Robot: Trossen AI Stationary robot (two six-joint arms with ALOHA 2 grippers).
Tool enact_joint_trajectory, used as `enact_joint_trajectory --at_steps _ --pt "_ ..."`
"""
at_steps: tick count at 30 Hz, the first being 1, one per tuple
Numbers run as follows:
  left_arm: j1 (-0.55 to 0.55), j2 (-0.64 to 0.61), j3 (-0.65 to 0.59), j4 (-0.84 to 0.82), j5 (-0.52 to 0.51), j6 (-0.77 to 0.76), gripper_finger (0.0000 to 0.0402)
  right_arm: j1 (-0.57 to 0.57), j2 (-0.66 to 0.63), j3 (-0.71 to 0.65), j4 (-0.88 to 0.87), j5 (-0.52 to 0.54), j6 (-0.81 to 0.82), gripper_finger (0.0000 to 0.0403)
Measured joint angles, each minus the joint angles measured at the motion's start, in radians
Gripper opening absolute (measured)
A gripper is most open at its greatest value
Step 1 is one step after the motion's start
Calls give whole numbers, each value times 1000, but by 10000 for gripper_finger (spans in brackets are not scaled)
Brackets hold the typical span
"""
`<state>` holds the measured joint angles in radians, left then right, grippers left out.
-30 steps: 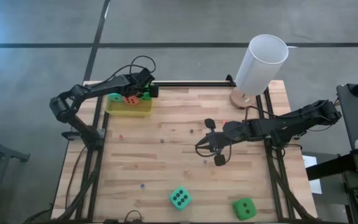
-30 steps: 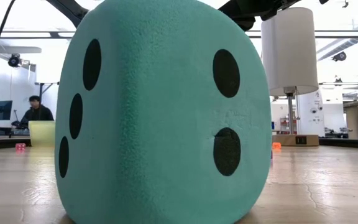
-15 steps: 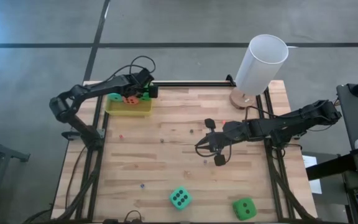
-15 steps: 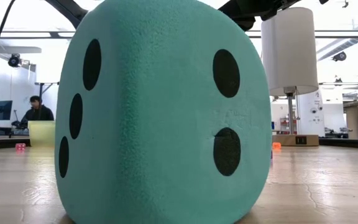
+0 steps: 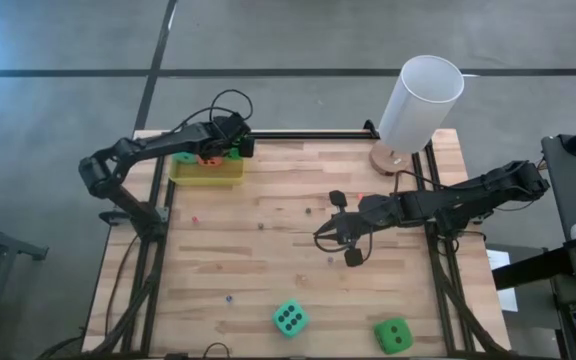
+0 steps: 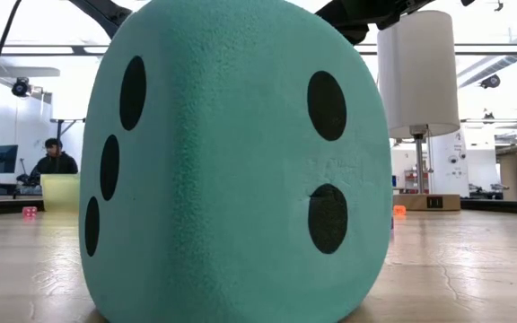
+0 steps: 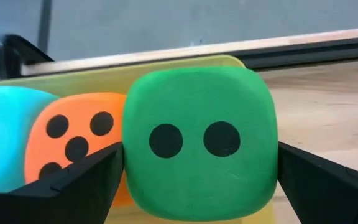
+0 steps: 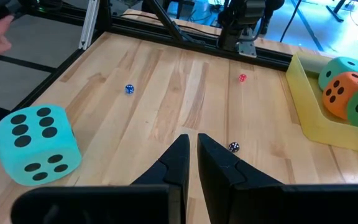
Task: Pick & Place Dice
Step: Put the top green large die into the yellow bin
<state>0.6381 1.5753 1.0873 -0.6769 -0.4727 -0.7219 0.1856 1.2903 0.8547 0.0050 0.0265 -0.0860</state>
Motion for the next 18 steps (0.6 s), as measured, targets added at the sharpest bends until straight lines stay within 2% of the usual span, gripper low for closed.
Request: enact_joint_trajectory --at_steps 18 --pt "-4 -3 1 4 -10 2 398 0 0 0 0 0 0 28"
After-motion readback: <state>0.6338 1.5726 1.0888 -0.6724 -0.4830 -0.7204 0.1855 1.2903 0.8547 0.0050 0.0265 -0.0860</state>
